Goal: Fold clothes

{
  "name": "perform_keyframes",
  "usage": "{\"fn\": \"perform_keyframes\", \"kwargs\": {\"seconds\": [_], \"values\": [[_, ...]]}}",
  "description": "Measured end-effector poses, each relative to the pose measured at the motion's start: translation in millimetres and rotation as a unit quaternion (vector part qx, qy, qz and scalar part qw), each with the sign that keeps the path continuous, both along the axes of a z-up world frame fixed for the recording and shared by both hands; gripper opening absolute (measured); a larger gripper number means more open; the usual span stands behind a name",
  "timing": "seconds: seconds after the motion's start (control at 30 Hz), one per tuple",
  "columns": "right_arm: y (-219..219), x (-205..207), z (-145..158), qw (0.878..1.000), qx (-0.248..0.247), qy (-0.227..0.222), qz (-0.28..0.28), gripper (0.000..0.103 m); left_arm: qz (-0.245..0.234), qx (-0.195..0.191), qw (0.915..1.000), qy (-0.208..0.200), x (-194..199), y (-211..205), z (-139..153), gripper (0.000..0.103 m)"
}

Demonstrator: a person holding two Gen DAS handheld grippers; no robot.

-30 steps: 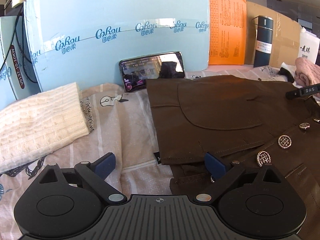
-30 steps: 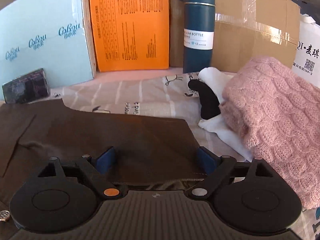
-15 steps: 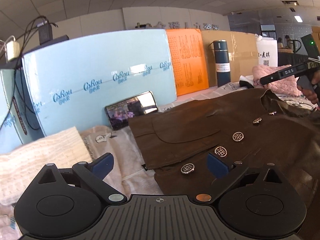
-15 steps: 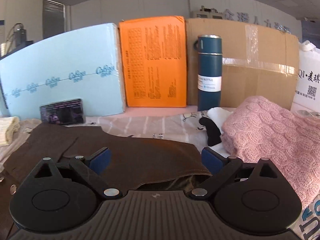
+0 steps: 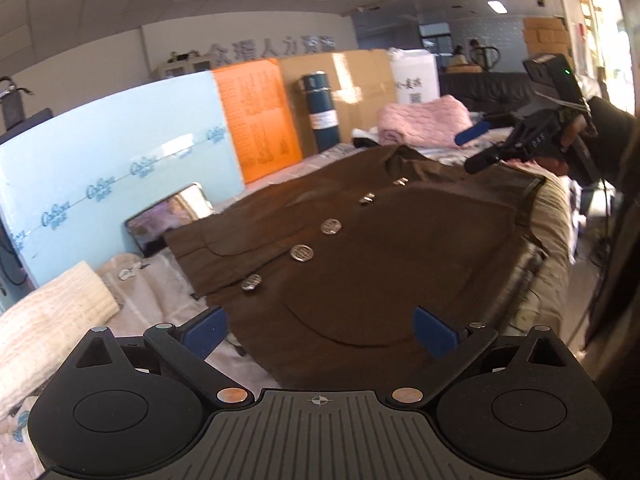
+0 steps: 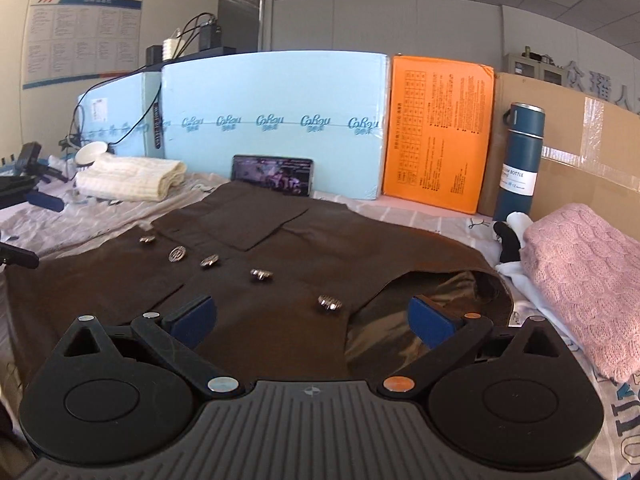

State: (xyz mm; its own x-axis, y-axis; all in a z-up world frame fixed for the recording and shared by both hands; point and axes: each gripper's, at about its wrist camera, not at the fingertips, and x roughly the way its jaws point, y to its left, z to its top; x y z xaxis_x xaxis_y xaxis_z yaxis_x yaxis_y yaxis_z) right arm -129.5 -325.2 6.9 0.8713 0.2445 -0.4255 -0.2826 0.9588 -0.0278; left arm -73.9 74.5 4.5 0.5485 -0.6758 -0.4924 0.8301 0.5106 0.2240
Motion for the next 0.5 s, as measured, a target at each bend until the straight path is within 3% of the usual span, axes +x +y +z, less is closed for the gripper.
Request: {"fn": "perform_keyframes", "kwargs": {"seconds": [0.13, 0.27, 0.43, 0.5], "values": [[-1, -26, -8, 0.999, -0.02, 0.02, 0.015, 0.103, -0.04, 0.036, 0.9986, -0.003, -19, -4, -9, 0.101], [1, -50, -11, 0.998, -0.051, 0.022, 0.03, 0.103, -0.048, 0.063, 0.9968, -0.011, -27, -9, -13, 0.101], [-1, -71, -17, 0.995, -0.08, 0.029, 0.041, 0.103, -0.053, 0.039, 0.9974, -0.028, -38, -1, 0, 0.101], [-1, -72, -20, 0.995, -0.089, 0.035, 0.043, 0.103, -0.067, 0.052, 0.9961, -0.023, -42, -7, -2, 0.101]]}}
